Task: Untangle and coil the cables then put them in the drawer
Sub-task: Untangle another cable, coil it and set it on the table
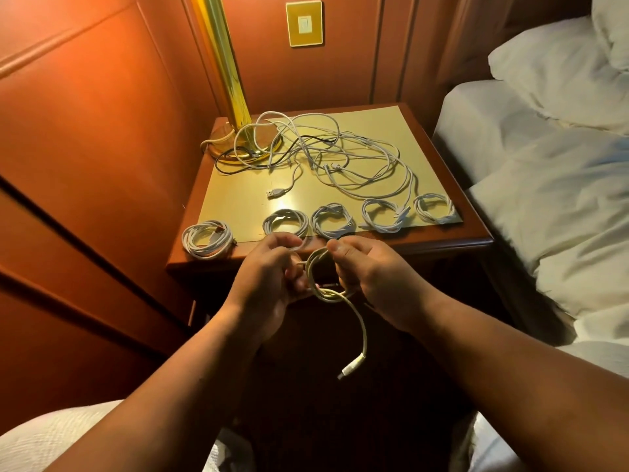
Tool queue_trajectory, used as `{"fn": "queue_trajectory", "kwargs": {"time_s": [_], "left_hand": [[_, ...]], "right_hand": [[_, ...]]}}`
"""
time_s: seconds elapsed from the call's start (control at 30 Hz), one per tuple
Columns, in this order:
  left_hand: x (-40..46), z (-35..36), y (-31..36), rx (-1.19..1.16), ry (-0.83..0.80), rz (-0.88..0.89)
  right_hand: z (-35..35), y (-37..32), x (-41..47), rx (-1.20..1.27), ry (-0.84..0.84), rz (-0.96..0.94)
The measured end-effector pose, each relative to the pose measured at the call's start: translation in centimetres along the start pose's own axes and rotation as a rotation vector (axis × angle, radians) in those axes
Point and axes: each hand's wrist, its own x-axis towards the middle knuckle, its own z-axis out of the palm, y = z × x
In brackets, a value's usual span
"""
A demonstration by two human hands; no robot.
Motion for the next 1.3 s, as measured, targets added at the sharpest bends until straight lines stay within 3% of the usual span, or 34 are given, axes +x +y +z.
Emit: {"fn": "queue_trajectory", "kwargs": {"time_s": [0.23,0.27,0.37,0.43,0.5,0.63,0.7,0.8,0.93,1.0,1.03,1.17,1.23,1.3], "left_hand": [[-0.3,-0.8,0.9,0.605,-0.009,0.352],[-0.4,-0.8,1.0,0.505,-0.015,0.321],[-0.8,-0.3,1.3,-0.098,-0.077,0.129],[-0.9,-0.2,1.4,-0.285,-0.113,0.042],[-0.9,-0.3,1.8,-0.126,-0.127,0.004],[-1.0,-0.5,2.1,0.646,-0.080,0.151],[-1.0,-0.6,1.8,0.689,-0.079,0.063],[-0.9,-0.9,2.1,0.523,-0.055,-0.121],[-1.0,-0.9,2.4,0.735,-0.049,-0.049],[-1.2,-0.8,2.1,0.807,-0.070,-0.017],[-1.3,-0.7,1.9,0.745,-0.080,-0.025],[-1.7,0.6,0.9,0.046,-0.114,-0.225],[-1.9,1.3,-0.2,-0.133,-0.131,-0.256],[-2.1,1.8,-1.0,-0.128,-0.112,-0.219]], "right_hand": [[0.1,-0.3,0.0,-0.219,0.050,-0.119],[-0.1,-0.3,0.1,-0.212,0.055,-0.124],[-0.9,-0.4,0.3,-0.053,0.069,-0.081],[-1.4,-0.2,0.4,0.065,0.056,-0.040],[-1.8,0.1,0.5,0.038,0.058,-0.033],[-2.3,1.0,0.7,-0.421,0.107,-0.178],[-2.4,1.5,0.8,-0.537,0.123,-0.252],[-2.4,2.0,1.0,-0.720,0.104,-0.385],[-2.6,2.3,1.3,-0.890,0.110,-0.423],[-2.8,2.2,1.3,-0.782,0.137,-0.376],[-2.8,2.0,1.2,-0.615,0.161,-0.306],[-1.4,2.0,1.2,0.392,0.257,-0.001],[-0.6,2.5,1.2,0.678,0.291,0.069],[0.0,2.8,1.2,0.831,0.316,0.121]]}}
